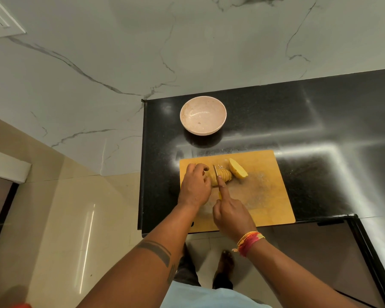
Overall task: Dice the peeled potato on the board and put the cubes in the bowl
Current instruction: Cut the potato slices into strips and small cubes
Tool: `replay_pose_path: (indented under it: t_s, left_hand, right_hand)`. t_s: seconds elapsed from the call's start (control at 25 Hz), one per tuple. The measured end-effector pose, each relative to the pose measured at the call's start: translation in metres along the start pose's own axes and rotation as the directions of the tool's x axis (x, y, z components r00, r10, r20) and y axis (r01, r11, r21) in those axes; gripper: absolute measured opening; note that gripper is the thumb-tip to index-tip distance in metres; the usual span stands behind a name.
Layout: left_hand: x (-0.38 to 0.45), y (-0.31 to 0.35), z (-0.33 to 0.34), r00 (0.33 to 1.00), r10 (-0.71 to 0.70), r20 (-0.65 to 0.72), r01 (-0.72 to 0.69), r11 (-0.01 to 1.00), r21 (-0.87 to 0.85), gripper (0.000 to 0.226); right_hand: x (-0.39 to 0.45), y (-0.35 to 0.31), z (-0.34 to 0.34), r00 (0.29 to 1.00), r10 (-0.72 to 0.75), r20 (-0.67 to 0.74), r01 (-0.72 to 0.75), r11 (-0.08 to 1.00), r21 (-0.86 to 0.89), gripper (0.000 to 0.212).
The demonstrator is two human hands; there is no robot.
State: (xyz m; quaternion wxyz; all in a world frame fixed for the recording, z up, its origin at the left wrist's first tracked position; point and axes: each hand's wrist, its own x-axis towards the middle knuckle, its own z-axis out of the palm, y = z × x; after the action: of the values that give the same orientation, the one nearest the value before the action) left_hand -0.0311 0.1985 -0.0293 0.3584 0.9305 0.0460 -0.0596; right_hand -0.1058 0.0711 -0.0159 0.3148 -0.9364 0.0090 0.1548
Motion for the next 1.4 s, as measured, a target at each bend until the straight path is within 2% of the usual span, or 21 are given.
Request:
replay_pose_path:
  t_s: [0.16,0.52,0.76,1.4]
  left_hand:
    - [-0.004,-0.002,0.012,0.998,0.003,0.062,0.0,0.999,-0.043,0.042]
    - [-0.008,-0.002,0.011,0.999,-0.044,-0.032,0.04,0.994,-0.097,0.034]
    - [-0.005,-0.002,0.009,0.997,-0.068,0.021,0.07,0.987,-0.143,0.033]
    - [-0.007,0.0,0.012,0.996,-0.066,0.058,0.071,0.995,-0.077,0.034]
  right_hand:
    - [0.001,0.005,-0.004,1.0,0.017,0.008,-0.017,1.0,0.003,0.076]
    - [-0.007,0.01,-0.006,0.999,-0.002,0.035,0.002,1.0,0.009,0.079]
    - [-0.009,0.014,-0.006,0.999,-0.032,0.043,0.034,0.998,-0.059,0.08]
    - [-0.009,0.017,-0.006,0.999,-0.029,0.043,0.031,0.999,-0.039,0.075]
